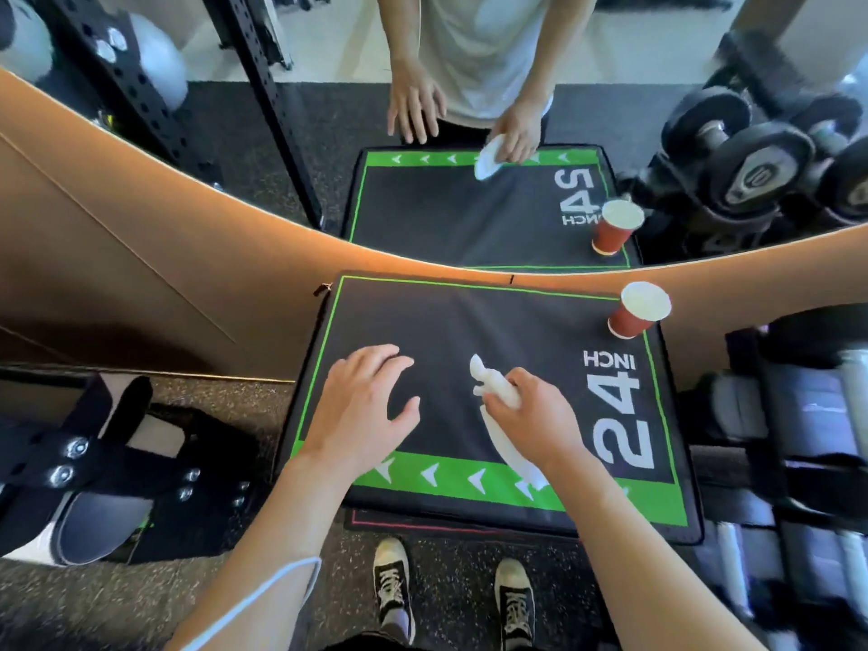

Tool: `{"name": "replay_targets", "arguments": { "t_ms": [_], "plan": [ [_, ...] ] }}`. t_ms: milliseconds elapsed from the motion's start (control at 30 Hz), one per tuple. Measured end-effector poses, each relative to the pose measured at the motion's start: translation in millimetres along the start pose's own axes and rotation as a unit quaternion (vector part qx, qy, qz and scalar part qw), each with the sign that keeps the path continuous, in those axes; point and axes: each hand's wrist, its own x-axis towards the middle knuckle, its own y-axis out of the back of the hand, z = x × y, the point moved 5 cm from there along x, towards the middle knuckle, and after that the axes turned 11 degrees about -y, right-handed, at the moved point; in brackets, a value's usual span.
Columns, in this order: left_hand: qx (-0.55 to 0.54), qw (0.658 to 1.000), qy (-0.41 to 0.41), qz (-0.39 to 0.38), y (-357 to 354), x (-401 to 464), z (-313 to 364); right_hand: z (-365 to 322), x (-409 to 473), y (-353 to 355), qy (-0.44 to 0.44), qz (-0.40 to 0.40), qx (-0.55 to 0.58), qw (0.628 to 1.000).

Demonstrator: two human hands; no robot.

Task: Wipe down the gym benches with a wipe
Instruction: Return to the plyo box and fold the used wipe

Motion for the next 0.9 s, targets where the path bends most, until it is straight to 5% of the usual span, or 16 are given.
{"name": "replay_targets", "arguments": {
  "t_ms": [467,900],
  "plan": [
    [-0.037,0.992,-0.082,-0.085,-55.2,24.7,-51.1,-11.8,21.3,-76.0,-0.015,0.057,-0.056,0.997],
    [-0.041,0.99,-0.074,-0.117,-100.8,25.1,-18.9,9.3,4.1,-47.4,-0.002,0.075,0.007,0.997]
  ]
}}
